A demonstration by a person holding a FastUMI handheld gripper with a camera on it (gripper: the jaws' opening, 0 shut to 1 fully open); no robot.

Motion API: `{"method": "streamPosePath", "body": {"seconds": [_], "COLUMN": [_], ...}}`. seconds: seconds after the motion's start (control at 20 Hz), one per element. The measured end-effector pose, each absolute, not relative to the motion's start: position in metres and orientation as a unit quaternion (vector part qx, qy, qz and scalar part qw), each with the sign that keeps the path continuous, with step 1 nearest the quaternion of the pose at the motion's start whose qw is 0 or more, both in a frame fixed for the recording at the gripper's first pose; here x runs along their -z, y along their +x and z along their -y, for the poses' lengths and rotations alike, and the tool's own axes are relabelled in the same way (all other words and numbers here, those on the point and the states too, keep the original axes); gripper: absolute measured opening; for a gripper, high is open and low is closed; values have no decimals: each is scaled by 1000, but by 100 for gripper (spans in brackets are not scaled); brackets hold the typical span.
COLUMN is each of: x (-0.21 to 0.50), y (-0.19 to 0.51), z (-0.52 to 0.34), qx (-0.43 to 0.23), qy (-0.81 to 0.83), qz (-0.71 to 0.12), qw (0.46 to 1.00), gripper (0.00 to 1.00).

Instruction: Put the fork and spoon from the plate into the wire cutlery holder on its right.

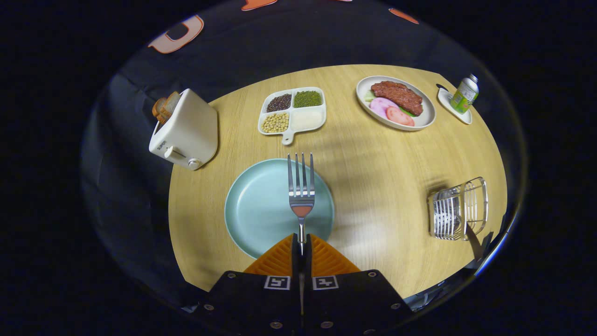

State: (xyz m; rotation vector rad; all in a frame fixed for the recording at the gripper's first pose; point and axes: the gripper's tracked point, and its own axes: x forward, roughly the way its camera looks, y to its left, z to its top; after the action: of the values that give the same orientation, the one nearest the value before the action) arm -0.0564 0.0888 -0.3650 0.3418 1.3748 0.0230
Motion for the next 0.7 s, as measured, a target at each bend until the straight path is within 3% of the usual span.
{"method": "streamPosePath", "body": {"seconds": [0.7], "x": [362], "y": [-134], "z": [85], "qx": [41], "qy": [148], "qz": [-634], "qw": [758], "gripper": [3]}}
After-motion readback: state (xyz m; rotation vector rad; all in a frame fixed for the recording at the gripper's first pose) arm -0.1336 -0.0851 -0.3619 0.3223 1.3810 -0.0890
